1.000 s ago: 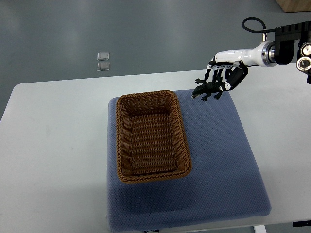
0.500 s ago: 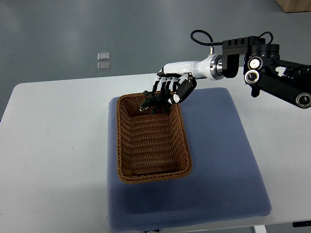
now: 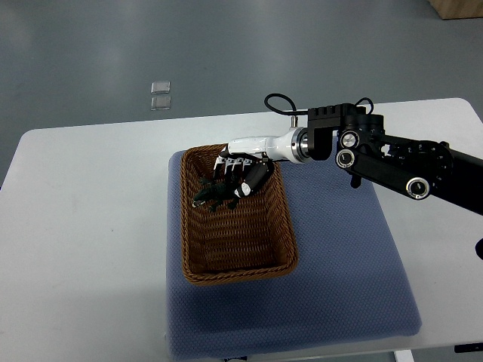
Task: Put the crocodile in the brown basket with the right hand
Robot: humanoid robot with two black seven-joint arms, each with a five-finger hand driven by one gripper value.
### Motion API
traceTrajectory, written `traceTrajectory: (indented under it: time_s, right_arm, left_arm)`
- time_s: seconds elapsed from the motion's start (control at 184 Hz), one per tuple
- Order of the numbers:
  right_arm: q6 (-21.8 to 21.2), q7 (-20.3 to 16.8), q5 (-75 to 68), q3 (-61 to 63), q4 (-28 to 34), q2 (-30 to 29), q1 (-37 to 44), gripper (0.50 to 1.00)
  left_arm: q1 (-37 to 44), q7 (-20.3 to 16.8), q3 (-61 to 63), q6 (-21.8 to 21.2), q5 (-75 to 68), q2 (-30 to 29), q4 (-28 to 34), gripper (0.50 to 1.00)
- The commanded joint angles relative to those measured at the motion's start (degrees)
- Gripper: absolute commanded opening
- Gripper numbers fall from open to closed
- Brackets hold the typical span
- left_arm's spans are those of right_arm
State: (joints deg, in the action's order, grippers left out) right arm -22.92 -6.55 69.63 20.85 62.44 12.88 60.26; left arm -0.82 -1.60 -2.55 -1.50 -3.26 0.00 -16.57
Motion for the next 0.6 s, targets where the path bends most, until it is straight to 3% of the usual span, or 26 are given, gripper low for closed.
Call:
traceTrajectory:
  time_s: [0.0, 0.141, 0.261, 0.359, 0.44, 0.5, 0.592]
  right_arm:
    - [0.3, 0.1, 0.0, 0.0, -0.3, -0.3, -0.8, 0.558]
    - [0.5, 0.2, 0.6, 0.0, -0.6, -0.8, -2.4, 0.584]
    - [0.5, 0.2, 0.9, 0.1, -0.6, -1.0, -3.7, 0.658]
    - [0.5, 0.3, 0.9, 0.1, -0.6, -1.1, -4.4, 0.766]
    - [0.5, 0.4, 0.9, 0.2, -0.6, -1.1, -4.5, 0.801]
    - [0.6, 0.6, 0.9, 0.2, -0.6, -1.0, -4.5, 0.854]
    - [0.6, 0.7, 0.9, 0.7, -0.6, -0.8, -4.4, 0.866]
  left_arm:
    - [0.0, -0.1, 0.1, 0.0, -0.1, 0.0, 0.0, 1.000]
    - [-0.1, 0.0, 0.1, 0.0, 0.0, 0.0, 0.0, 1.000]
    - [-0.1, -0.1, 0.0, 0.0, 0.0, 0.0, 0.0, 1.000]
    - [0.0, -0.1, 0.0, 0.0, 0.0, 0.0, 0.0, 1.000]
    - [0.0, 0.0, 0.0, 0.0, 0.0, 0.0, 0.0, 1.000]
    - [0.0, 0.0, 0.0, 0.0, 0.0, 0.0, 0.0, 1.000]
    - [0.0, 0.0, 0.0, 0.0, 0.0, 0.0, 0.0, 1.000]
